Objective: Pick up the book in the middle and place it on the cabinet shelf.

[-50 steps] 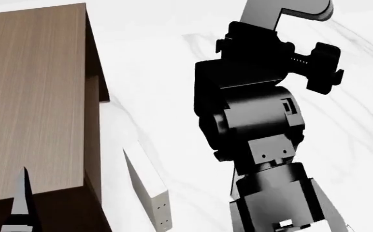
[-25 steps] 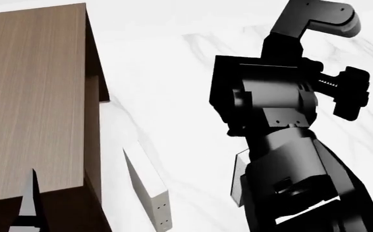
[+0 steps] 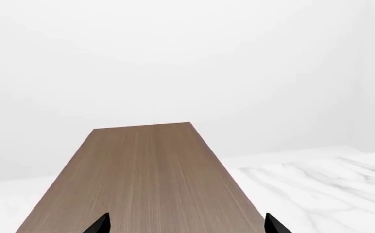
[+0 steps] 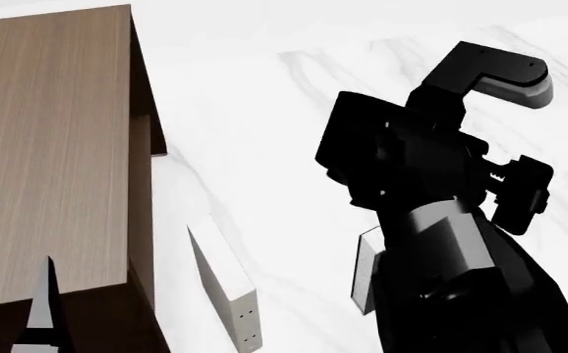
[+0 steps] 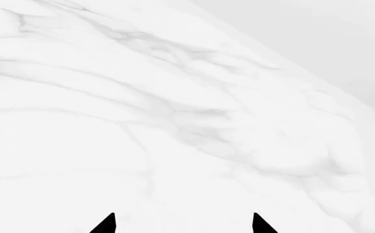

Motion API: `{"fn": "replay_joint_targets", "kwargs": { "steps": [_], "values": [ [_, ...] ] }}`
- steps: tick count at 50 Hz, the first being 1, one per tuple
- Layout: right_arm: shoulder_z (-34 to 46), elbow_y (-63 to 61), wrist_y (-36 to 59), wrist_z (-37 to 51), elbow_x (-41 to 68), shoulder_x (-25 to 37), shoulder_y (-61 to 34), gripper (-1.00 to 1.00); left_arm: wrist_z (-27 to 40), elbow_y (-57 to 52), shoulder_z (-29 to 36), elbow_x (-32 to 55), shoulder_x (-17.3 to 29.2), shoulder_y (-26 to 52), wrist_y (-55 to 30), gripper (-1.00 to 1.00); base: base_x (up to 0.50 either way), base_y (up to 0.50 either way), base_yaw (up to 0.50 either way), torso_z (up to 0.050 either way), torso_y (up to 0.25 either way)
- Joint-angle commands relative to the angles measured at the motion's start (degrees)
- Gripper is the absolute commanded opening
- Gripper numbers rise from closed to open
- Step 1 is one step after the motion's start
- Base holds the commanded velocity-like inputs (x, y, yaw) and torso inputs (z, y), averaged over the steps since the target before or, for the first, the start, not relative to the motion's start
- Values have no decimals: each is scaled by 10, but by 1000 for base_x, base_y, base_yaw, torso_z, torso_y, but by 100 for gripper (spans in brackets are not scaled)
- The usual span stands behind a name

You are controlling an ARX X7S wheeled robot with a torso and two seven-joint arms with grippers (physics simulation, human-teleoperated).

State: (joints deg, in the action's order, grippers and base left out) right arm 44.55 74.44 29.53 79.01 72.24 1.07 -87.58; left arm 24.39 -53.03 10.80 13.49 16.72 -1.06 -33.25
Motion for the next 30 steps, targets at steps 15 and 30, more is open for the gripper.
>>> {"fn": "replay_joint_targets", "kwargs": {
  "steps": [15,30],
  "values": [
    [-52,5,-5,-22,18,-10,10,100,-8,0,-9,1,-4,-2,6,100,0,0,0,0,0],
    [81,3,-28,-75,135,-10,0,100,-2,-9,-19,12,1,-1,1,100,0,0,0,0,0]
  ]
}}
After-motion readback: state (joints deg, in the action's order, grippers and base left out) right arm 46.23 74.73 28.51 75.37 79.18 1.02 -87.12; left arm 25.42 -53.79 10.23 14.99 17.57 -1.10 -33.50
